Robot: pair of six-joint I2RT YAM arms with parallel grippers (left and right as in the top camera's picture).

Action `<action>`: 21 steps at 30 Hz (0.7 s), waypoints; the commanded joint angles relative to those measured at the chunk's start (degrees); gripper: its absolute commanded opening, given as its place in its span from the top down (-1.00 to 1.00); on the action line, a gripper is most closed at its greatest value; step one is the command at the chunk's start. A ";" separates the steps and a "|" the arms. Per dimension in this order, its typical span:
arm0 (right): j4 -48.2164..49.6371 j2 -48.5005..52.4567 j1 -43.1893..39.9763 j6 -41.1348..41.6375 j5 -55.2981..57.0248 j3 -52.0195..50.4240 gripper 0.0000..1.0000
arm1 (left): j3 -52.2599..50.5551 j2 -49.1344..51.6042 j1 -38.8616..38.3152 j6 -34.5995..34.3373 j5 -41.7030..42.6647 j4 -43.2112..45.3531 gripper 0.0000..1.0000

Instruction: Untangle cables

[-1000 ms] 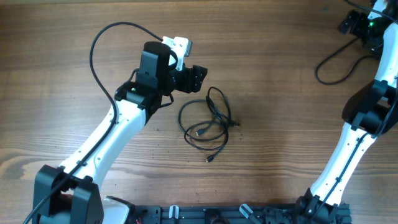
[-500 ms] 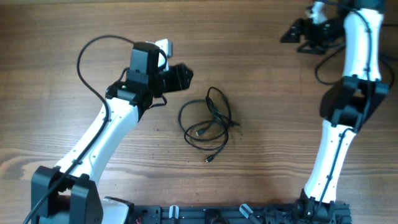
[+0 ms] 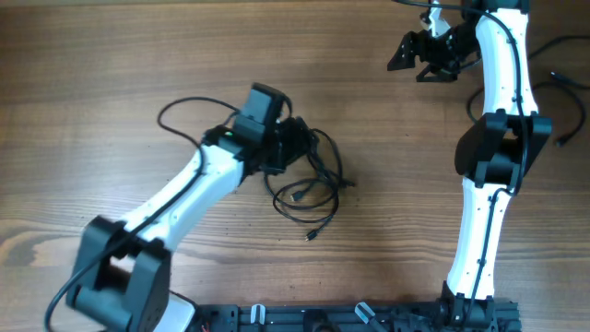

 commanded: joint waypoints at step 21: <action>0.22 -3.34 0.44 -11.04 -14.69 1.09 -0.77 | 3.26 -13.46 14.95 -21.16 25.07 35.58 0.92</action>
